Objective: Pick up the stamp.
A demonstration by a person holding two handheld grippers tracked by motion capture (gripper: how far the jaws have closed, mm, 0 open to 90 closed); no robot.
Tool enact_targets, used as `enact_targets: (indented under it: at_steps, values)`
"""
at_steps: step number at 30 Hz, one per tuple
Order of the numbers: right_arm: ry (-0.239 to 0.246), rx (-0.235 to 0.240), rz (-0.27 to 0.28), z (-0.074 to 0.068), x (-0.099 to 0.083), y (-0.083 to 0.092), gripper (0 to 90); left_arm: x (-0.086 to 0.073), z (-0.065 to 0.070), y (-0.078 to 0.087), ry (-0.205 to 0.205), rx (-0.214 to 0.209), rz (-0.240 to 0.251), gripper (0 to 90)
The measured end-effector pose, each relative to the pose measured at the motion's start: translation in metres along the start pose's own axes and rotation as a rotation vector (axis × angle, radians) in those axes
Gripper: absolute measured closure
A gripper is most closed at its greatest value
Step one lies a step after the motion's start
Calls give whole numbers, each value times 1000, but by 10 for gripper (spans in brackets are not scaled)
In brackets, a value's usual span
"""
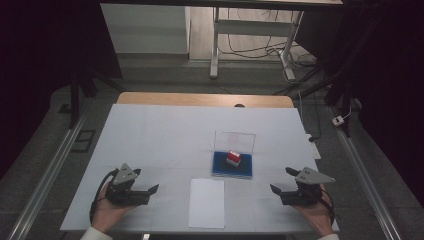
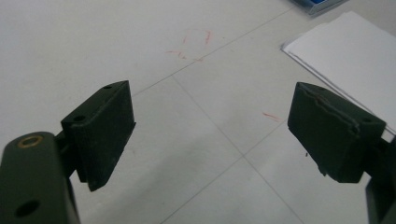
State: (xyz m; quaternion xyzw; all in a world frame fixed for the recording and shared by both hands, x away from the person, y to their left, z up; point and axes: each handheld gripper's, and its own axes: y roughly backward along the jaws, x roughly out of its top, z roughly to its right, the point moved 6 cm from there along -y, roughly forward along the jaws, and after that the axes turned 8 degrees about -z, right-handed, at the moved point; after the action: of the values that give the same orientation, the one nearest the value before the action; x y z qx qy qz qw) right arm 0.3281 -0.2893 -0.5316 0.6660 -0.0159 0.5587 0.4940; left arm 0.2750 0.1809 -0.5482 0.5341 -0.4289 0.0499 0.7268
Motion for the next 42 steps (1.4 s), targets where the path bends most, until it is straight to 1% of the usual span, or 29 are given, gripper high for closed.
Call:
enact_targets:
  at_steps: [4,7,13,16,17,23,25,27,30,32,36,38,42]
  values:
    - [-10,2,22,-1,3,6,180,-1,0,4,12,-15,12,150]
    - [-11,-8,19,0,4,8,200,-3,0,5,6,-20,10,151]
    - [-18,2,8,0,3,7,218,-5,-1,5,8,-30,11,151]
    - [-22,0,5,1,3,8,224,-5,-2,6,9,-29,10,153]
    - [-18,6,10,0,4,7,227,-5,-3,6,10,-27,10,154]
    - [-11,7,7,-3,7,9,242,-4,-5,7,16,-25,17,156]
    - [-5,-1,5,-2,7,10,245,-4,-5,7,20,-22,19,157]
    - [-9,6,9,-3,10,11,252,-3,-6,7,19,-15,18,161]
    - [-7,9,10,-3,11,11,255,-2,-6,6,13,-18,15,162]
    - [-12,5,-1,-3,12,11,257,-2,-6,5,8,-19,10,163]
    - [-17,9,-5,-3,16,12,263,-1,-6,5,5,-26,12,164]
    - [-16,1,-11,-2,20,13,265,-1,-6,6,4,-29,12,165]
    - [-15,14,-14,-2,31,14,271,-1,-6,6,7,-33,9,166]
